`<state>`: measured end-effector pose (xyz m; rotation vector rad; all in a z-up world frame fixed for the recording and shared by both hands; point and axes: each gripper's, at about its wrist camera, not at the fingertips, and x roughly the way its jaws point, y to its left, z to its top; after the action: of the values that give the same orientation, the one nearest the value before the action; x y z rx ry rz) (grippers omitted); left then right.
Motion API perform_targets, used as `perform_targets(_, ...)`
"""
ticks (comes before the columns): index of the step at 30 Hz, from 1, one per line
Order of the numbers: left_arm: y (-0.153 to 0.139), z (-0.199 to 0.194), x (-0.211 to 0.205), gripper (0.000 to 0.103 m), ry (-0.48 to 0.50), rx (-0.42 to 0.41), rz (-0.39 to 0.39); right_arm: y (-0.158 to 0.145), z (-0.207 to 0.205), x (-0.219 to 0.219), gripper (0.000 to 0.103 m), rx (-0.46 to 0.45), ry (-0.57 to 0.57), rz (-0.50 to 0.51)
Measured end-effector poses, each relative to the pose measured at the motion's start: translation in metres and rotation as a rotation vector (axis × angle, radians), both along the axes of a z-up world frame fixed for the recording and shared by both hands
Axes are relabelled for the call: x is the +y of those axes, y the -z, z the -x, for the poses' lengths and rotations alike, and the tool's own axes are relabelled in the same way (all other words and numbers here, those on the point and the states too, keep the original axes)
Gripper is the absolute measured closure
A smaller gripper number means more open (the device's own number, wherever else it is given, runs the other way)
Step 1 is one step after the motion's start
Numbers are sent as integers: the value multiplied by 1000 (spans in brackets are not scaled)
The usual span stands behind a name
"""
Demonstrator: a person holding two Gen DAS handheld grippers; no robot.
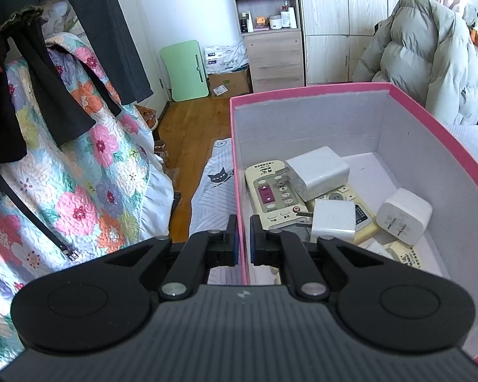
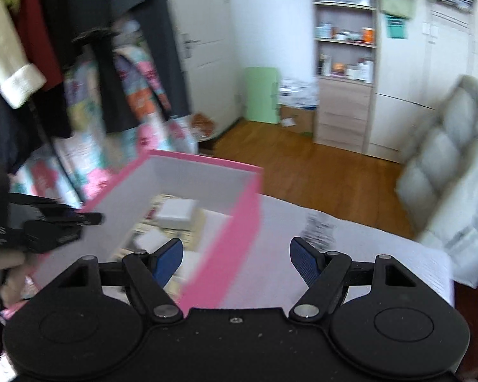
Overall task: Organize rigid objects
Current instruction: 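Grasp one key of the silver key bunch with the right tool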
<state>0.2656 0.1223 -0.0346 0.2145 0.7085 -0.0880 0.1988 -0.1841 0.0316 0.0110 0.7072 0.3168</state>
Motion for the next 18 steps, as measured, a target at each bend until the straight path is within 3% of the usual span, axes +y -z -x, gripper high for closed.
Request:
perform_targets(9, -1, 2, 1, 97, -1, -6, -5, 71, -20, -26, 30, 137, 94, 54)
perform_targets(18, -1, 2, 4, 97, 2, -8, -1, 126, -45, -13, 44, 133, 94, 109)
